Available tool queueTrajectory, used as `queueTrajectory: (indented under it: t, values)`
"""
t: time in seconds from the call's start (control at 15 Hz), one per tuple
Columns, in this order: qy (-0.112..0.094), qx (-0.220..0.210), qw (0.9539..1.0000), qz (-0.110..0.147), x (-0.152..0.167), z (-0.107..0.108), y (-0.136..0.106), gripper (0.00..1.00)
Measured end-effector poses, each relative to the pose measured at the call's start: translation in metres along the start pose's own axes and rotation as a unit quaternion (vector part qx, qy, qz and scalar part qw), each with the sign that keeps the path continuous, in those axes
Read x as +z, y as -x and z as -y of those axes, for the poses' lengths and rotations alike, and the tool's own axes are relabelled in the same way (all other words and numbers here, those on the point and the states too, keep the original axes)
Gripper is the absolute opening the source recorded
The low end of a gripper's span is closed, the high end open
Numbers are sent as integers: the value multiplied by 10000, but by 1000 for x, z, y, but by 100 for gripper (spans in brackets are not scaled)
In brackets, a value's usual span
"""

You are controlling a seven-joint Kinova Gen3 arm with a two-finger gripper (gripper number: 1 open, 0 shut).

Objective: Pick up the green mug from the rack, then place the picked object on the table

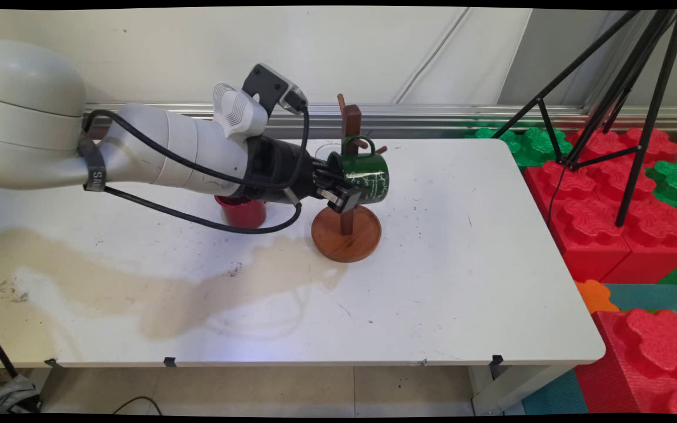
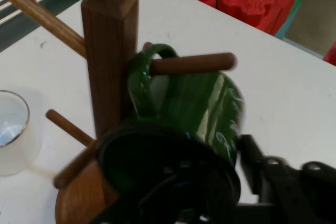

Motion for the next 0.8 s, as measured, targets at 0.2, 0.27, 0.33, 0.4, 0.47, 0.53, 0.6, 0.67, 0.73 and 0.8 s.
queueTrajectory:
  t: [0.2,0.27,0.33,0.4,0.47,0.53,0.6,0.67,0.73,0.8]
  values:
    - [-8,-41,10000,-21,-4,-1,0,0]
    - [-5,-55,10000,-24,-7,-1,1,0]
    - [-4,-64,10000,-25,-8,-2,1,0]
    - [4,-73,10000,-28,-11,-2,1,0]
    - [10,-77,10000,-30,-13,-3,1,0]
    - [21,-84,10000,-34,-15,-3,0,0]
    - [29,-87,10000,-38,-17,-4,0,0]
    - [49,-91,9999,-48,-20,-4,0,0]
    - [74,-91,9999,-56,-22,-5,-1,0]
    - [111,-84,9999,-68,-24,-6,-2,0]
